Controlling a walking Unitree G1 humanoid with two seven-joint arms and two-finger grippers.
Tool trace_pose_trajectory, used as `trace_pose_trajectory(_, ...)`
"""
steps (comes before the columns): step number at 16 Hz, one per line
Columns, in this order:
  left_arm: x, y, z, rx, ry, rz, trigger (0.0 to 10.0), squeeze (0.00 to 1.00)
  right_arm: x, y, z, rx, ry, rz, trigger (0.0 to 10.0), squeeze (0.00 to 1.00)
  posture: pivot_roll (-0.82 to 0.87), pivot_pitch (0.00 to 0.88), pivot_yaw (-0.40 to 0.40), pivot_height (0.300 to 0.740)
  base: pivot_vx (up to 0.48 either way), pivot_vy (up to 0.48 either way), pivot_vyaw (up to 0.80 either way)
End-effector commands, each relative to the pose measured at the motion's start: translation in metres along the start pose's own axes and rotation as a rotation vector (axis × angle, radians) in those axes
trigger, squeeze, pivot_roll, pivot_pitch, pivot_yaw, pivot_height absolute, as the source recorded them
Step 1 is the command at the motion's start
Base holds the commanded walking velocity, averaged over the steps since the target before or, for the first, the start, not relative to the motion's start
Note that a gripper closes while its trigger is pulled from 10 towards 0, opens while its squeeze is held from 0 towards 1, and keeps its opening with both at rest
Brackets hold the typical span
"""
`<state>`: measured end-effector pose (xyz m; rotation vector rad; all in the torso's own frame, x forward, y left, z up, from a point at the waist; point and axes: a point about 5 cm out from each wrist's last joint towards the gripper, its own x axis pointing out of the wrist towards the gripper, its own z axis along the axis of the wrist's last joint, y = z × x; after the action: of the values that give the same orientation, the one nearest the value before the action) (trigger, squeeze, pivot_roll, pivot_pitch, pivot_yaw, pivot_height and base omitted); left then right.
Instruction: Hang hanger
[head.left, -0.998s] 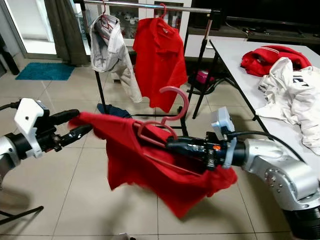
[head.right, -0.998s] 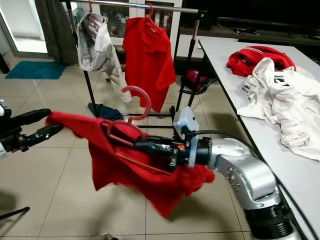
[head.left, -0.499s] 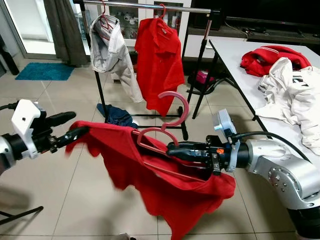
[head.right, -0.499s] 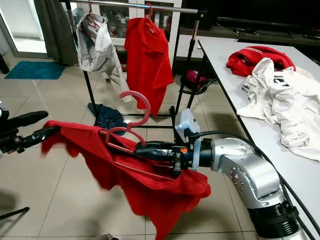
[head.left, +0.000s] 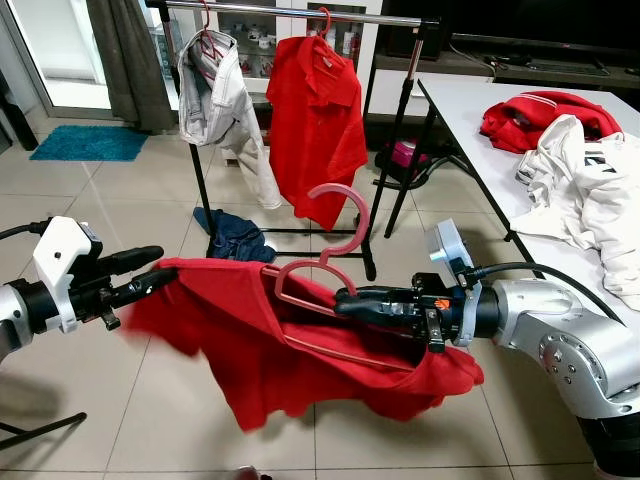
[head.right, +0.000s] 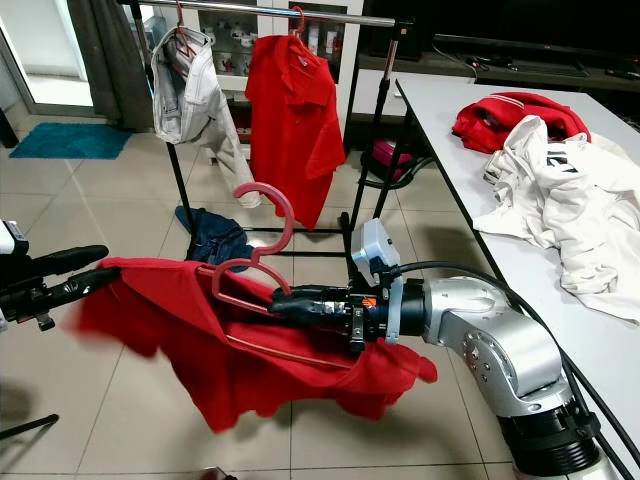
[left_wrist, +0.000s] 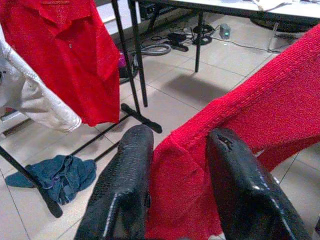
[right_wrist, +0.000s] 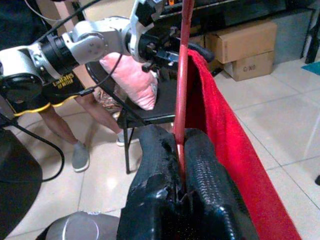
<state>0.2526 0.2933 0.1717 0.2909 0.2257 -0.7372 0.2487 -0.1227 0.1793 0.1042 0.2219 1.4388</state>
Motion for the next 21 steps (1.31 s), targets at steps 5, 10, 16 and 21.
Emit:
trace_pose_trajectory(5,-0.004,-0.001,-0.016,-0.014,0.092,0.021,0.0,0.00,-0.003,0.003,0.020,-0.060,-0.061,0.032,10.0,0.00,-0.05,0.000,-0.025,0.727,0.000,0.000,0.00)
trace_pose_trajectory(10,-0.008,0.003,-0.019,-0.015,0.097,0.054,0.0,0.00,-0.003,0.002,0.020,-0.060,-0.059,0.022,10.0,0.00,-0.05,0.000,-0.026,0.727,0.000,0.000,0.00)
trace_pose_trajectory(16,-0.012,0.003,-0.027,-0.069,0.079,0.105,0.0,0.00,-0.005,0.001,0.020,-0.054,-0.077,0.007,10.0,0.00,-0.05,0.000,-0.024,0.727,0.000,0.000,0.00)
trace_pose_trajectory(21,-0.025,0.012,-0.033,-0.081,0.079,0.209,0.0,0.00,-0.010,-0.004,0.021,-0.053,-0.106,-0.051,10.0,0.00,-0.05,0.000,-0.018,0.727,0.000,0.000,0.00)
